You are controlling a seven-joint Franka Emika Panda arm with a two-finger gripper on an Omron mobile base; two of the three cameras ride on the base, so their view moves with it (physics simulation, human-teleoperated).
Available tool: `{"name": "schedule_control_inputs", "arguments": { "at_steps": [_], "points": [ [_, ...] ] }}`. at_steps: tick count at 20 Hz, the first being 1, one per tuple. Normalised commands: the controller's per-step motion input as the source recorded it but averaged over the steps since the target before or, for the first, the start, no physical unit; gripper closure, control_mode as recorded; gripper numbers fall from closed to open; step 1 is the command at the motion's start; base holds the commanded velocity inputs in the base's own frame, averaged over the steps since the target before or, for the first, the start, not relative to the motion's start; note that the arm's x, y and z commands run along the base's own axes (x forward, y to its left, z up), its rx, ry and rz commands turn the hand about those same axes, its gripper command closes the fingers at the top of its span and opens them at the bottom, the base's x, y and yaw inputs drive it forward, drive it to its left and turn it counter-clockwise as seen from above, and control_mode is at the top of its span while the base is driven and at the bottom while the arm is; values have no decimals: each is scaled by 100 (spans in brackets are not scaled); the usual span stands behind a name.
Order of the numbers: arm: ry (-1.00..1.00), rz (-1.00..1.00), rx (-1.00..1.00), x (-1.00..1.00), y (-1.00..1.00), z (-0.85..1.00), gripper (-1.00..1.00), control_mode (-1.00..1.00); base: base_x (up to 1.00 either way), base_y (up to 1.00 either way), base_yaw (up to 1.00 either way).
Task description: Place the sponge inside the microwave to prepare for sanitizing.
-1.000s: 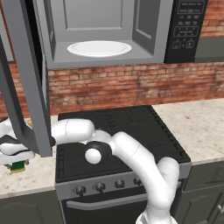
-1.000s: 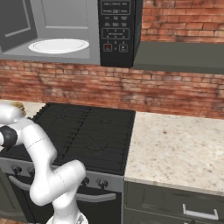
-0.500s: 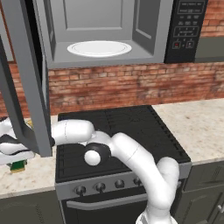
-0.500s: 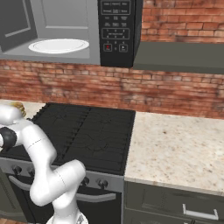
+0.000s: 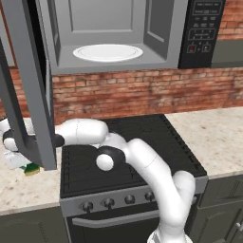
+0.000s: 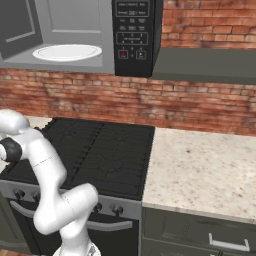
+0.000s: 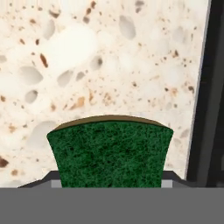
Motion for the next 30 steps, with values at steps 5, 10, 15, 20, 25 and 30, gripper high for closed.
{"name": "schedule_control_inputs", "arguments": {
  "at_steps": [5,10,15,20,25,30],
  "points": [
    [0,-14,0,13,-100,-22,100,-100,0,0,0],
    [-6,-6,10,6,-100,-9,100,-100,0,0,0],
    [-4,-5,11,-3,-100,46,100,-100,0,0,0],
    [-7,-6,8,-28,-92,56,100,-100,0,0,0],
    [-12,-4,6,-38,-89,46,100,-100,0,0,0],
    [-20,0,0,-45,-65,84,100,-100,0,0,0]
  ]
}}
